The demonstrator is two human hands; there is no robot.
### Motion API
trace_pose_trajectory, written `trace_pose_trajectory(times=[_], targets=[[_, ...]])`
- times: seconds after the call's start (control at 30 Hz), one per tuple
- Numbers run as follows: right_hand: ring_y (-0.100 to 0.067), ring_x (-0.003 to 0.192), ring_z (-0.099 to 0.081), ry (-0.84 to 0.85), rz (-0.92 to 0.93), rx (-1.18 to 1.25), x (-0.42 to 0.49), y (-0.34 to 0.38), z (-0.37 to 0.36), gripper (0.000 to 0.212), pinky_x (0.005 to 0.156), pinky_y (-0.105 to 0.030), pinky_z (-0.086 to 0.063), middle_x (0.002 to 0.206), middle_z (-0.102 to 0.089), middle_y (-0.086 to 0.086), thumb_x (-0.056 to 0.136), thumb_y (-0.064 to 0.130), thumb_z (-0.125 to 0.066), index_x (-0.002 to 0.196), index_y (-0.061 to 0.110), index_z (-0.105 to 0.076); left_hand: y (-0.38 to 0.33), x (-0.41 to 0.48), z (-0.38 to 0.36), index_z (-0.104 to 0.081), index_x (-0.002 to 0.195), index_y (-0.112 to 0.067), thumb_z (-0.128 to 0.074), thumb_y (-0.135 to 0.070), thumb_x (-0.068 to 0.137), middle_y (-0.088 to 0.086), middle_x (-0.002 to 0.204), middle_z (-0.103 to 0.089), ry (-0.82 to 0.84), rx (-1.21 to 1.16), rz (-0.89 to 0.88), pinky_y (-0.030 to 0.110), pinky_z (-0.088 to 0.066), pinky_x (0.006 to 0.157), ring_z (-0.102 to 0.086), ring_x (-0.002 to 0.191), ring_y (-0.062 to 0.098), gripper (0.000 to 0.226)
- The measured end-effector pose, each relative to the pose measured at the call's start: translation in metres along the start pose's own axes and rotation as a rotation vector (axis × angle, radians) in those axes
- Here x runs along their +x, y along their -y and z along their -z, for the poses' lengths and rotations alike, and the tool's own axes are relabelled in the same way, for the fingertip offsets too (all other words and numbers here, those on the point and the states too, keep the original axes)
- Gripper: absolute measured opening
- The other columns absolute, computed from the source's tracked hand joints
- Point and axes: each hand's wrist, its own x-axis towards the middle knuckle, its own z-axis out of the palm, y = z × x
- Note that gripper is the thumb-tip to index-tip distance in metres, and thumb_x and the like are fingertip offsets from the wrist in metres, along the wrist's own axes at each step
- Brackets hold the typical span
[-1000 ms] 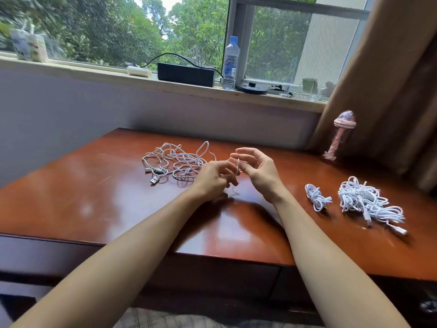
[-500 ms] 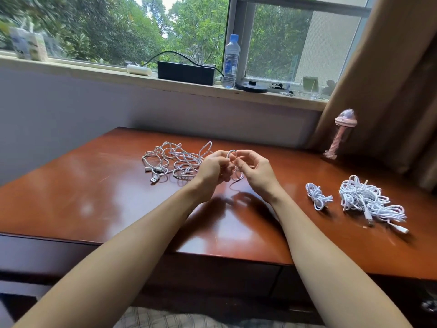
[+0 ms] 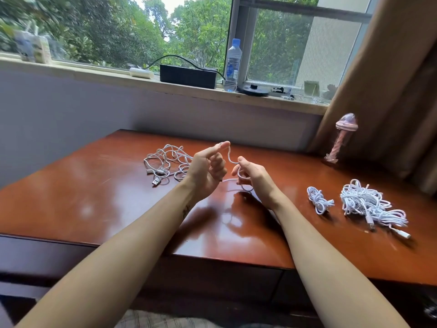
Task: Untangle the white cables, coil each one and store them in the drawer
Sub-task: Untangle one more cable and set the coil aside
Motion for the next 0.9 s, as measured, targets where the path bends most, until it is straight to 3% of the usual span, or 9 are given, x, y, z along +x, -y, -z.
trace_pose_trajectory(times=[0.13,0.27,0.43,0.53,0.63,0.8,0.9], targets=[[-0.014,0.051,-0.037,0.029,-0.027,0.026,-0.002,0.002,-0.002,0.053,0.048,-0.021,-0.029,0.058,-0.040,0.000,0.093,0.054,-0.047,0.075,0.006,-0.061,-0.005,0.002,0.003,-0.065,0.113,-0.010,-0.052,-0.016,0.098,-0.005,0.053,-0.018,0.014,-0.092,-0.010,0.023,-0.011,0.046,-0.009,0.052,0.012,0.020],[-0.013,0.052,-0.040,-0.009,0.053,-0.134,0.001,-0.006,0.000,0.043,0.055,-0.028,-0.034,0.054,-0.045,0.007,0.096,0.047,-0.052,0.068,0.018,-0.066,-0.009,0.000,0.004,-0.065,0.115,-0.010,-0.054,-0.015,0.095,-0.004,0.055,-0.015,0.019,-0.102,-0.036,0.023,-0.015,0.042,-0.014,0.046,0.011,0.023],[-0.017,0.056,-0.056,0.048,0.097,-0.110,-0.003,-0.002,0.002,0.037,0.061,-0.025,-0.042,0.062,-0.064,-0.008,0.106,0.025,-0.052,0.084,0.002,-0.070,-0.011,0.000,0.006,-0.067,0.113,-0.013,-0.058,-0.016,0.094,-0.004,0.059,-0.014,-0.009,-0.095,-0.037,0.025,-0.011,0.047,-0.012,0.049,0.012,0.021],[-0.005,0.061,-0.062,0.011,0.120,-0.049,-0.003,-0.001,-0.001,0.026,0.062,-0.010,-0.043,0.077,-0.072,-0.016,0.104,0.016,-0.057,0.098,-0.003,-0.074,-0.012,0.001,0.009,-0.066,0.114,-0.014,-0.053,-0.016,0.098,-0.004,0.055,-0.017,-0.025,-0.110,-0.032,0.023,-0.013,0.043,-0.015,0.045,0.010,0.021],[0.001,0.059,-0.059,-0.044,0.131,0.021,-0.002,-0.002,0.000,0.020,0.064,-0.009,-0.043,0.079,-0.073,-0.016,0.096,0.009,-0.067,0.104,-0.008,-0.074,-0.012,0.000,0.009,-0.066,0.114,-0.014,-0.050,-0.016,0.099,-0.005,0.054,-0.017,-0.028,-0.113,-0.029,0.022,-0.014,0.043,-0.016,0.045,0.010,0.022],[-0.015,0.071,-0.064,-0.062,0.079,-0.027,0.002,-0.009,0.001,0.005,0.074,-0.033,-0.052,0.079,-0.076,-0.008,0.083,0.008,-0.081,0.087,0.010,-0.079,-0.012,-0.002,0.006,-0.065,0.121,-0.012,-0.051,-0.014,0.096,-0.004,0.058,-0.018,-0.047,-0.104,-0.026,0.022,-0.016,0.044,-0.017,0.047,0.010,0.028],[-0.013,0.073,-0.066,-0.080,0.082,-0.131,0.003,-0.011,0.003,0.010,0.076,-0.033,-0.054,0.083,-0.078,-0.007,0.081,0.015,-0.085,0.086,0.009,-0.079,-0.011,-0.002,0.007,-0.063,0.123,-0.011,-0.051,-0.015,0.097,-0.005,0.058,-0.033,-0.047,-0.122,-0.014,0.020,-0.027,0.044,-0.028,0.046,0.009,0.029]])
